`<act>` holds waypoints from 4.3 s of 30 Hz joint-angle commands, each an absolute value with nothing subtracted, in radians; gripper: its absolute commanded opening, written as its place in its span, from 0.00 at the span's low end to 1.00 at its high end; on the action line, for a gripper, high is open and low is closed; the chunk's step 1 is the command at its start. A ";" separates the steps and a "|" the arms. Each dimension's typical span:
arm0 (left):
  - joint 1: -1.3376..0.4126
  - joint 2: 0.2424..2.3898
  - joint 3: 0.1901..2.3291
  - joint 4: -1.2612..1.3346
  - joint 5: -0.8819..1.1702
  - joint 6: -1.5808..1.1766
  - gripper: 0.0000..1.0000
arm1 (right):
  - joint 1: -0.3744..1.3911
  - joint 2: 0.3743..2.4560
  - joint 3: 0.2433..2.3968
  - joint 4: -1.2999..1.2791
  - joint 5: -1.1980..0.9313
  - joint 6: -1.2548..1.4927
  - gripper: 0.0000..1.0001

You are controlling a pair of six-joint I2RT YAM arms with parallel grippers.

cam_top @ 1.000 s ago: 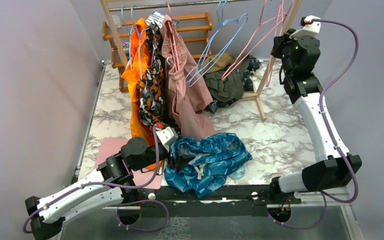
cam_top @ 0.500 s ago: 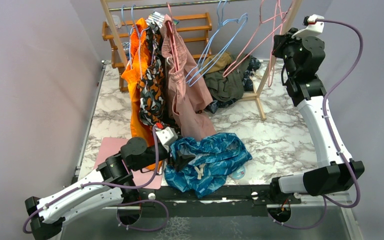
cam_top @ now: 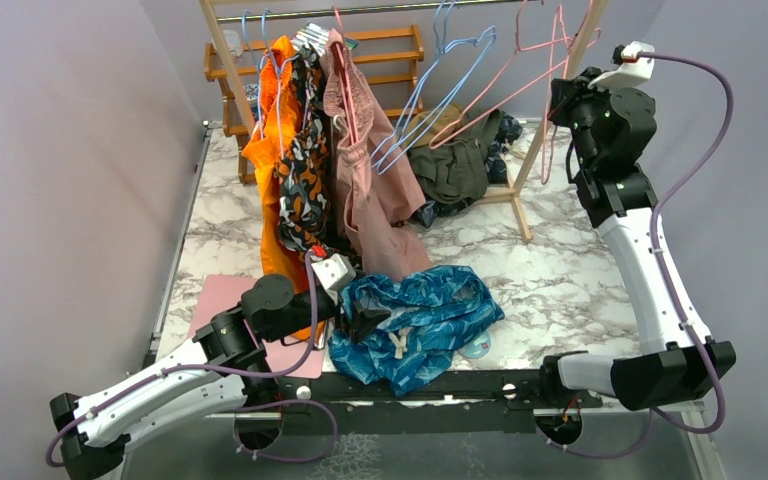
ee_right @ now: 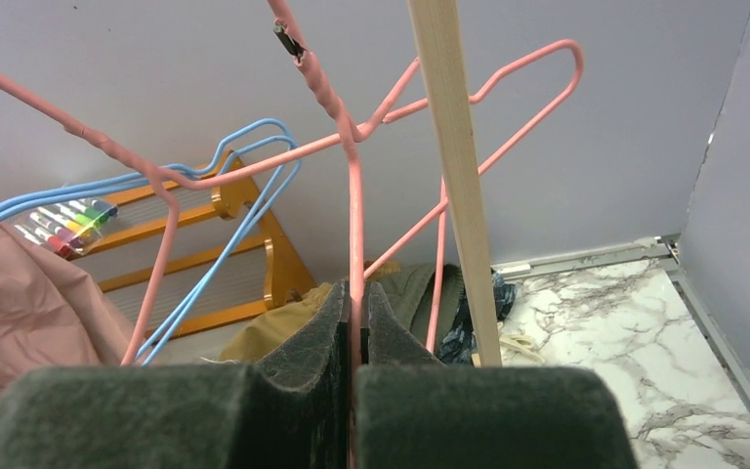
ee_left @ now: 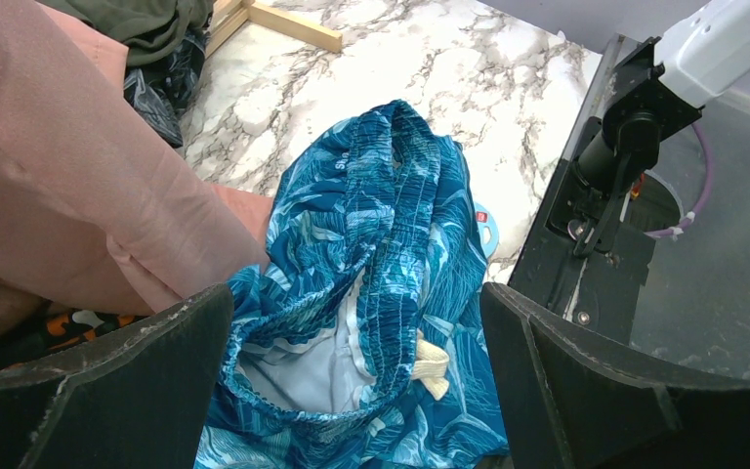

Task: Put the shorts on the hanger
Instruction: Pick up the hanger from the clothesline.

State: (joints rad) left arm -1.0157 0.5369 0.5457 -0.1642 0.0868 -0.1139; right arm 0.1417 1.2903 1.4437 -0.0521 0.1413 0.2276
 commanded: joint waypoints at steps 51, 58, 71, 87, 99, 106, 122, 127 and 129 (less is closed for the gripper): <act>-1.011 0.529 0.571 -0.155 0.090 -0.102 0.99 | 0.136 1.259 1.491 -0.159 0.126 0.376 0.01; -1.010 0.523 0.569 -0.157 0.084 -0.102 0.99 | 0.137 1.300 1.517 -0.157 0.161 0.365 0.01; -1.011 0.523 0.569 -0.159 0.080 -0.100 0.99 | 0.155 1.379 1.557 -0.098 -0.120 0.413 0.01; -1.011 0.528 0.571 -0.163 0.082 -0.101 0.99 | 0.185 1.374 1.561 -0.104 -0.181 0.371 0.01; -1.011 0.529 0.571 -0.163 0.085 -0.101 0.99 | 0.186 1.313 1.572 -0.165 0.067 0.363 0.01; -1.011 0.524 0.570 -0.163 0.083 -0.102 0.99 | 0.186 1.326 1.573 -0.167 0.124 0.354 0.01; -1.011 0.520 0.571 -0.165 0.083 -0.103 0.99 | 0.186 1.359 1.589 -0.146 0.167 0.355 0.01; -1.011 0.523 0.571 -0.165 0.083 -0.102 0.99 | 0.185 1.314 1.542 -0.169 0.138 0.372 0.01; -1.011 0.522 0.571 -0.164 0.083 -0.103 0.99 | 0.186 1.288 1.516 -0.185 0.122 0.382 0.01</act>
State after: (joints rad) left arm -1.0157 0.5304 0.5457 -0.1661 0.0933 -0.1108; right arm 0.1833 1.3521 1.5494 -0.1749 0.1371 0.3660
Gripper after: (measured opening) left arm 0.990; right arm 0.023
